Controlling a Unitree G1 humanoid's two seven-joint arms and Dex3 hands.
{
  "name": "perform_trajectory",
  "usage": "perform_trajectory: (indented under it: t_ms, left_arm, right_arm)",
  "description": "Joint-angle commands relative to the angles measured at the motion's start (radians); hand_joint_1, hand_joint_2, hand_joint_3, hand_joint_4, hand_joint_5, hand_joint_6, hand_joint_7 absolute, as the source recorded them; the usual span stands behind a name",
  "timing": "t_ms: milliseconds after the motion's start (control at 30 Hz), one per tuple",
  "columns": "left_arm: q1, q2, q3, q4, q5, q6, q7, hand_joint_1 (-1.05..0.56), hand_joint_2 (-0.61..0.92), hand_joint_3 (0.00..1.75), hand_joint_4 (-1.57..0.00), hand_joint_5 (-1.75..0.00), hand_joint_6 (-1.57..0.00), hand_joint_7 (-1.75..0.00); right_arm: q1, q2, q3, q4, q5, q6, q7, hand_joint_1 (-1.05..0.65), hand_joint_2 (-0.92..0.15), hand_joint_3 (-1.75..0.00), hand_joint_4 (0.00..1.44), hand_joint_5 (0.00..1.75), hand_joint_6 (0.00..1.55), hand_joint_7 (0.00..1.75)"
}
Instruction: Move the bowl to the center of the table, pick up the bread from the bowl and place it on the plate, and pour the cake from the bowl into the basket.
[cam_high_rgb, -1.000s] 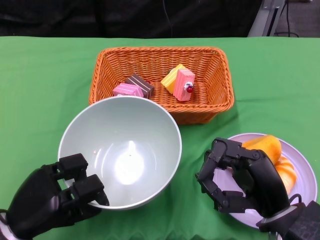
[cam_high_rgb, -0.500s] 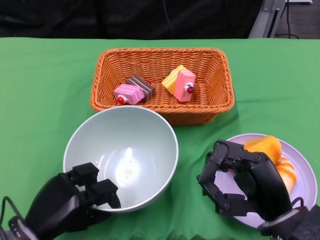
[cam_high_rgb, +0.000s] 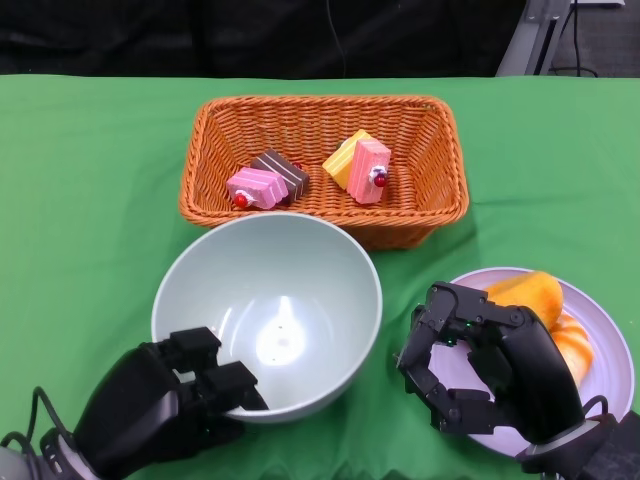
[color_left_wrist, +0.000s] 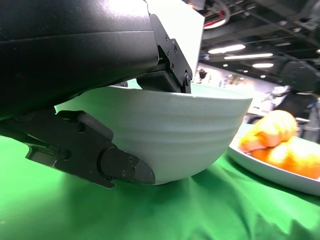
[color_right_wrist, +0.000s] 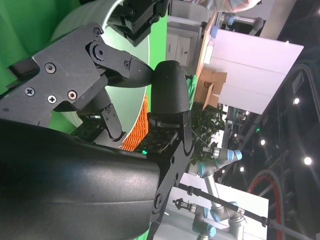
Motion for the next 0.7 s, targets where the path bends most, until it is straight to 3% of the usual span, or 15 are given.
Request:
perform_trajectory:
  t_ms: [33,67,133,200,267,500,633,700]
  left_arm:
    - [-0.006,0.037,-0.004,-0.023,-0.001,-0.022,-0.010,-0.36,0.89,0.09,-0.69,-0.99,-0.85,-0.48]
    - [-0.005,0.045,-0.002,-0.026,-0.011,-0.032,-0.047,-0.39,0.91,0.08,-0.61,-0.83,-0.80,-0.30]
    - [-0.001,0.069,0.008,-0.041,-0.037,-0.048,-0.150,-0.40,0.92,0.06,-0.55,-0.63,-0.75,-0.12]
    - [0.008,0.095,0.024,-0.071,-0.065,-0.054,-0.248,-0.44,0.92,0.04,-0.47,-0.33,-0.61,-0.03]
    - [0.024,0.130,0.044,-0.120,-0.096,-0.051,-0.358,-0.49,0.91,0.02,-0.37,-0.18,-0.47,-0.01]
    - [0.110,0.228,0.145,-0.306,-0.257,-0.068,-0.715,-0.70,0.89,0.00,-0.13,-0.01,-0.20,0.00]
    - [0.152,0.244,0.204,-0.371,-0.334,-0.066,-0.861,-0.76,0.88,0.00,-0.08,0.00,-0.17,0.00]
    - [0.172,0.251,0.233,-0.397,-0.395,-0.073,-0.953,-0.93,0.90,0.01,-0.02,0.00,-0.08,0.00]
  right_arm:
    - [-0.005,-0.015,-0.002,-0.002,-0.004,0.005,-0.006,-0.23,-0.51,-1.00,0.84,1.65,0.79,1.41]
    - [-0.005,-0.015,-0.002,-0.001,-0.003,0.006,-0.005,-0.23,-0.49,-1.03,0.84,1.65,0.80,1.41]
    - [-0.005,-0.015,-0.001,-0.001,0.002,0.007,-0.002,-0.23,-0.49,-1.05,0.84,1.65,0.79,1.41]
    - [-0.005,-0.016,0.000,-0.003,0.004,0.012,0.000,-0.22,-0.48,-1.06,0.84,1.66,0.79,1.42]
    - [-0.004,-0.018,0.001,-0.007,0.002,0.020,-0.001,-0.23,-0.47,-1.07,0.84,1.66,0.79,1.42]
    - [-0.010,-0.021,-0.002,0.005,-0.011,0.008,-0.007,-0.23,-0.47,-1.08,0.85,1.65,0.79,1.41]
    - [-0.013,-0.019,-0.003,0.012,-0.009,0.003,-0.007,-0.24,-0.47,-1.06,0.85,1.64,0.80,1.40]
    - [-0.015,-0.019,-0.003,0.017,-0.008,0.000,-0.006,-0.24,-0.48,-1.06,0.85,1.65,0.80,1.40]
